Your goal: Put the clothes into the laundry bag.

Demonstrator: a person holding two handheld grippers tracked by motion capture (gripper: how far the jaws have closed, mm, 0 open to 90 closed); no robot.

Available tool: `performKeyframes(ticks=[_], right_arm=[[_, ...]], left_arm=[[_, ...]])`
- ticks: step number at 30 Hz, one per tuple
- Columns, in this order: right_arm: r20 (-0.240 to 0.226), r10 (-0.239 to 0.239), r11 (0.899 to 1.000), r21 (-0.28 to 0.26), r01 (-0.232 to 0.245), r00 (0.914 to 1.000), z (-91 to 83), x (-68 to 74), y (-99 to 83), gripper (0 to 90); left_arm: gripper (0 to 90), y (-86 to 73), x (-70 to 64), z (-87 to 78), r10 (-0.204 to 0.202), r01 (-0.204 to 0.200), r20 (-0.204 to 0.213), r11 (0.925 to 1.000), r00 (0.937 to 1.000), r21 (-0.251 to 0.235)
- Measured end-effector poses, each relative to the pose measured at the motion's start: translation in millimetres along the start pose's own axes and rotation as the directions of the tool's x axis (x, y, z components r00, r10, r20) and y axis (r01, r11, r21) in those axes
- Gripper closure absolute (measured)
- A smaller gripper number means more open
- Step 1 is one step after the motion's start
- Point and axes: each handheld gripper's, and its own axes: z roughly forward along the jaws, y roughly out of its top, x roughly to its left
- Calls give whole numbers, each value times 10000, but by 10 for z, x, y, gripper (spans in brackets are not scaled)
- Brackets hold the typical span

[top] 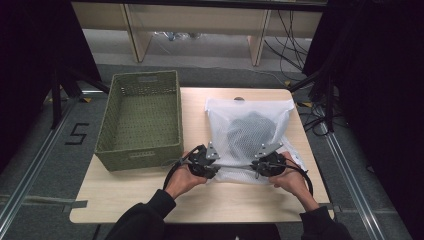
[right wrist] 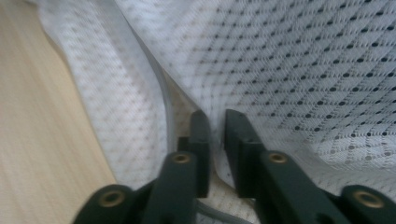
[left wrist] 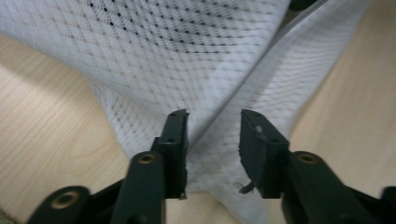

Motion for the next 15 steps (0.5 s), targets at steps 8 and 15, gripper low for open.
performKeyframes(ticks=[8, 15], right_arm=[[275, 891, 9844, -1546, -838, 9956, -263, -109, -16, 425], [390, 1975, 9496, -2555, -1813, 9795, -464, -218, -101, 385]], left_arm=[[464, -156, -61, -307, -415, 421, 144, 9980, 9990, -469], [382, -346, -63, -499, -1299, 1317, 289, 9887, 9911, -715]])
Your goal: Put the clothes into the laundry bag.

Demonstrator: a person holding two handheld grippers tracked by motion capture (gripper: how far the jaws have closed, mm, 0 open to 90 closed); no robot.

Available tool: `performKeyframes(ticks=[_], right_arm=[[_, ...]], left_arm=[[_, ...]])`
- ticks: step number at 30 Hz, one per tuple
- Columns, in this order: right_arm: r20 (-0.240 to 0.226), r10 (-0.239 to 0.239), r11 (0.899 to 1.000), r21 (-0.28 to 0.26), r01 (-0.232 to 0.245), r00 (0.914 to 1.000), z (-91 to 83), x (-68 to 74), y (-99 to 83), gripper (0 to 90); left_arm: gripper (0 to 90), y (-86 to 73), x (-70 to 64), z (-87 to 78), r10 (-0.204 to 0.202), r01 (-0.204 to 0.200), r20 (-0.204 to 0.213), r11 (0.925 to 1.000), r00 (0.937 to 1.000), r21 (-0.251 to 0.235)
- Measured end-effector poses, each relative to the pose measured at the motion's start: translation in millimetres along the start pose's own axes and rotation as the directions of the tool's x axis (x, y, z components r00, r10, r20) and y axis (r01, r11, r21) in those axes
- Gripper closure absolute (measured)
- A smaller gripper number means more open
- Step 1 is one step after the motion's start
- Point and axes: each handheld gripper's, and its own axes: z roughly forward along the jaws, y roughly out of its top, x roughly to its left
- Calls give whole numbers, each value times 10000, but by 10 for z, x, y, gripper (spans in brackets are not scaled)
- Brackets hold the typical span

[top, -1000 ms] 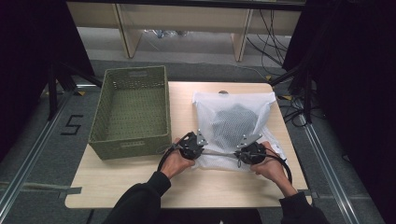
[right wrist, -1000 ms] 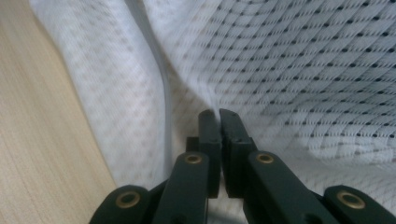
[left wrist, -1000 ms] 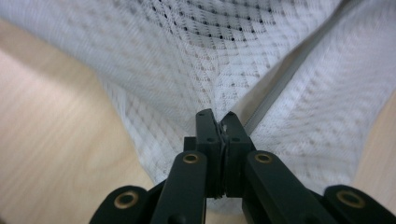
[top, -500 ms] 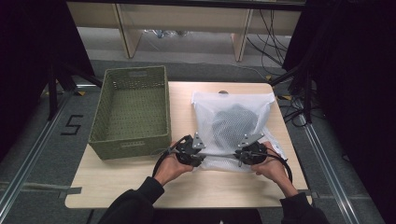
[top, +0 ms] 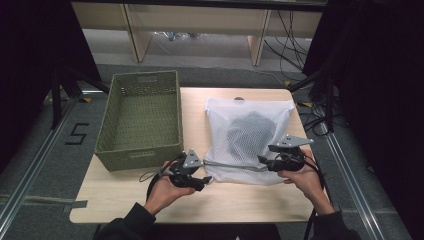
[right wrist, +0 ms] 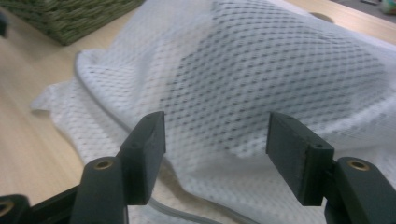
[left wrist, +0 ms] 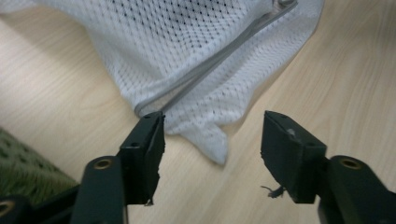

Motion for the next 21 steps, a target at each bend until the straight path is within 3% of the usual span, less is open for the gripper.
performKeyframes(ticks=[1, 2, 3, 7, 9, 10, 11, 14, 21], right_arm=[[222, 197, 9998, -30, -196, 9996, -18, -4, -10, 383], [177, 17, 10000, -69, -15, 9998, -17, -36, -15, 381], [161, 386, 9993, -18, -385, 9991, -23, -32, -25, 377], [201, 412, 9991, -35, -412, 9989, -33, -55, -45, 370], [168, 446, 9990, -72, -445, 9989, -41, -65, -49, 367], [365, 392, 9991, -149, -387, 9986, -53, -69, -52, 366], [309, 640, 9979, -69, -638, 9975, -60, -49, -57, 366], [275, 589, 9982, -104, -587, 9979, -68, -65, -71, 360], [154, 558, 9984, 40, -559, 9983, -101, -17, -122, 350]], left_arm=[[371, -24, -7, -19, -280, 281, 73, 9996, 9996, -51], [361, -44, -7, -32, -554, 557, 234, 9984, 9982, -137], [351, -62, -2, -47, -728, 734, 324, 9971, 9968, -194], [314, -116, 2, -92, -864, 868, 179, 9959, 9961, -249], [282, -149, 12, -101, -979, 985, 278, 9948, 9948, -239], [254, -164, 14, -101, -1051, 1062, 408, 9940, 9936, -270], [246, -180, 20, -98, -1062, 1079, 493, 9936, 9931, -327], [197, -219, 32, -123, -1092, 1099, 298, 9937, 9936, -238], [208, -294, 57, -195, -1098, 1102, 128, 9931, 9939, -396]])
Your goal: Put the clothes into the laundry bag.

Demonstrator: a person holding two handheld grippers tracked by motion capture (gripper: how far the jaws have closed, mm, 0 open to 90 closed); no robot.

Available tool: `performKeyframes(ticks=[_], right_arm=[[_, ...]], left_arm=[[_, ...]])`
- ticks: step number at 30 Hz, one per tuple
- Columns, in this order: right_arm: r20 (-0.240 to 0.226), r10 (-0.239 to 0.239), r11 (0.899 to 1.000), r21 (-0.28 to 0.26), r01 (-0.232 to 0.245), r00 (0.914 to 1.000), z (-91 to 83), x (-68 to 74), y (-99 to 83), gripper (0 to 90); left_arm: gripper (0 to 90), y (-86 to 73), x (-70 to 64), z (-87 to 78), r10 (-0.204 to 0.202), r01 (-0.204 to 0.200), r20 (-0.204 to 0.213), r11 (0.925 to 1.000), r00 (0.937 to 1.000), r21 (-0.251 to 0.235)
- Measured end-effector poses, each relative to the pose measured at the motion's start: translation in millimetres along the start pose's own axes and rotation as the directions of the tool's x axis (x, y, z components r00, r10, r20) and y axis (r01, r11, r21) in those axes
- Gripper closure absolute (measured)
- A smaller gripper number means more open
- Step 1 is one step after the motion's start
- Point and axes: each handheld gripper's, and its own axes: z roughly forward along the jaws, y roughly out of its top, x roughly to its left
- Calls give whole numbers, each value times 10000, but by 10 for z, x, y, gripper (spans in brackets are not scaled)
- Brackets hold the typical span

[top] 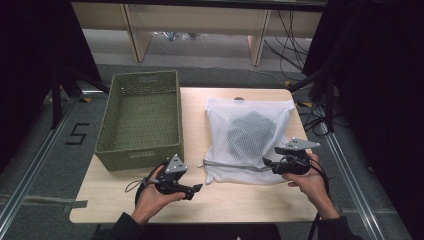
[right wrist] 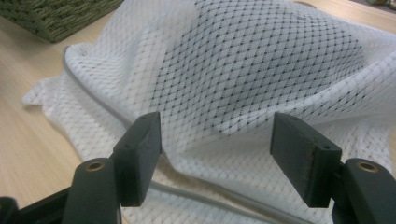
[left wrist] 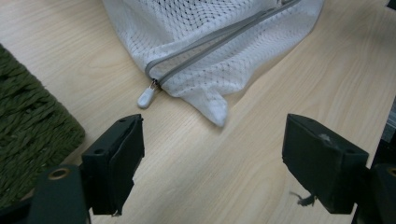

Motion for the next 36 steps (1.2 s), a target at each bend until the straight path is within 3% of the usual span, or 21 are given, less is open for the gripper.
performKeyframes(ticks=[5, 7, 9, 10, 12, 18, 20, 21, 24, 26, 27, 29, 30, 33, 35, 36], right_arm=[[-107, -84, 9999, 111, 85, 9999, -22, 41, -24, 347], [-145, -238, 9997, 83, 239, 9996, -19, 55, -40, 347], [-73, -212, 9996, 200, 214, 9997, -19, 87, -62, 345], [-160, -105, 9996, 261, 109, 9998, -12, 111, -76, 345], [-291, -395, 9988, 271, 403, 9988, 7, 122, -100, 343], [-580, -530, 9968, 561, 563, 9969, -3, 235, -183, 338], [-869, -593, 9957, 664, 652, 9945, -6, 277, -212, 336], [-783, -649, 9949, 718, 706, 9948, -25, 298, -224, 335], [-991, -452, 9943, 917, 544, 9940, -37, 366, -276, 329], [-1025, -786, 9918, 925, 882, 9916, -41, 378, -301, 325], [-1083, -729, 9915, 996, 838, 9914, -49, 390, -309, 323], [-1225, -748, 9911, 1007, 874, 9897, -63, 410, -327, 321], [-1066, -708, 9919, 980, 813, 9918, -80, 429, -338, 320], [-1281, -935, 9895, 974, 1064, 9873, -93, 445, -374, 318], [-1185, -610, 9900, 1194, 752, 9911, -116, 480, -404, 315], [-1222, -737, 9882, 1247, 890, 9898, -125, 468, -413, 312]], left_arm=[[208, -36, 19, -31, 121, -121, 17, 9999, 9999, -42], [208, -53, 22, -51, 170, -169, -183, 9999, 9997, 32], [208, -74, 21, -62, 130, -130, -38, 9999, 9999, 21], [208, -86, 19, -63, 158, -159, -28, 9999, 9999, -37], [208, -102, 18, -78, 189, -189, -137, 9998, 9997, 33], [207, -165, -2, -71, 96, -96, 24, 9999, 10000, 107], [208, -176, -32, -82, 104, -105, 29, 9998, 9999, 142], [208, -181, -44, -83, 136, -138, 81, 9998, 9999, 145], [207, -190, -99, -96, 272, -275, 162, 9995, 9995, 149], [206, -196, -142, -109, 269, -272, 287, 9996, 9992, 104], [205, -197, -155, -118, 421, -423, 136, 9990, 9990, 175], [205, -206, -195, -120, 320, -322, 194, 9995, 9993, 62], [205, -209, -203, -115, 336, -336, 199, 9994, 9992, 19], [205, -217, -249, -124, 403, -404, 110, 9991, 9991, 101], [205, -227, -255, -119, 430, -432, 143, 9990, 9990, 106], [205, -231, -258, -117, 382, -383, 135, 9992, 9992, 120]])
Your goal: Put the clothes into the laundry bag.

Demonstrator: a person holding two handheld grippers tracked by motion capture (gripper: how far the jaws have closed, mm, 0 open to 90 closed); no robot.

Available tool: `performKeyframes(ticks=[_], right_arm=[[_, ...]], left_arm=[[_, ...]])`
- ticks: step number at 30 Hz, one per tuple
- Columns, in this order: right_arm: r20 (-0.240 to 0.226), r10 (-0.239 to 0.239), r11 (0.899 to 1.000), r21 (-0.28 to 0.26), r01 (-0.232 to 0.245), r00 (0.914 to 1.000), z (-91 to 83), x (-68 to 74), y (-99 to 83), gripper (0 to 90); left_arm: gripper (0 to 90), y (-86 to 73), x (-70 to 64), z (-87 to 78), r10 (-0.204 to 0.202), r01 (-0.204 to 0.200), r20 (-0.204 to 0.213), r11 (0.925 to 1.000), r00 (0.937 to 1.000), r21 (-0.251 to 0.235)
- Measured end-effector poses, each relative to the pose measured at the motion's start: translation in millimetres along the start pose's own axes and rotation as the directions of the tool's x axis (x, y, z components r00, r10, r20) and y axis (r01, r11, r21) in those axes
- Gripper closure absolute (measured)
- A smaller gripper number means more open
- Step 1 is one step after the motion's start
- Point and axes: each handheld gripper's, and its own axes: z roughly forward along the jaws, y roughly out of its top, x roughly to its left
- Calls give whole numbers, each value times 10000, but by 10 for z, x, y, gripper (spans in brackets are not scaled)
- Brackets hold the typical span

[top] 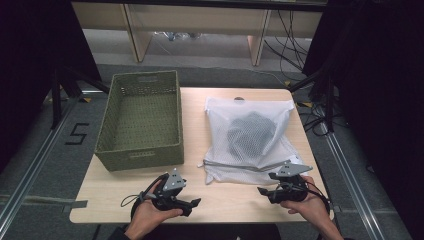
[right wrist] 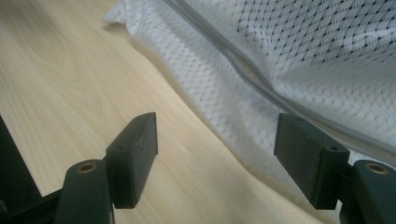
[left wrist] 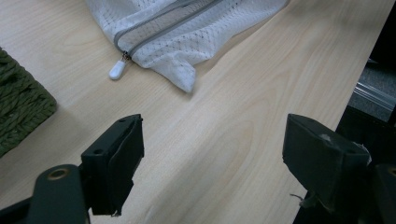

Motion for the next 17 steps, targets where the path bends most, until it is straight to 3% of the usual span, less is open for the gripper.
performKeyframes(ticks=[5, 7, 8, 10, 12, 13, 14, 17], right_arm=[[104, -243, 9997, -72, 244, 9997, -27, 27, -34, 311], [114, -127, 9999, -35, 127, 9999, -32, 28, -34, 311], [-2, -309, 9995, -40, 309, 9995, -13, 7, -36, 311], [95, -82, 10000, 30, 82, 9999, -16, 11, -44, 310], [54, -20, 10000, 21, 20, 10000, -14, 12, -43, 310], [34, -1, 10000, 20, 1, 10000, -15, 11, -41, 310], [218, -57, 9999, -139, 60, 9997, -3, 14, -45, 310], [160, -25, 10000, -32, 25, 9999, -17, 8, -39, 310]], left_arm=[[205, -6, 9, 1, -99, 99, -39, 9999, 9999, 54], [205, -9, 22, 11, -102, 102, 16, 9999, 9999, 57], [205, -8, 35, 5, 44, -42, -89, 9998, 10000, 180], [205, -10, 24, 20, -237, 237, -58, 9997, 9997, 42], [205, -3, 45, 8, -5, 7, -144, 9998, 9999, 176], [205, -5, 45, 14, -93, 93, -4, 9999, 10000, 87], [205, -5, 43, 13, -114, 115, -109, 9999, 9999, 100], [205, -6, 65, 26, -114, 116, -94, 9998, 9999, 175]])
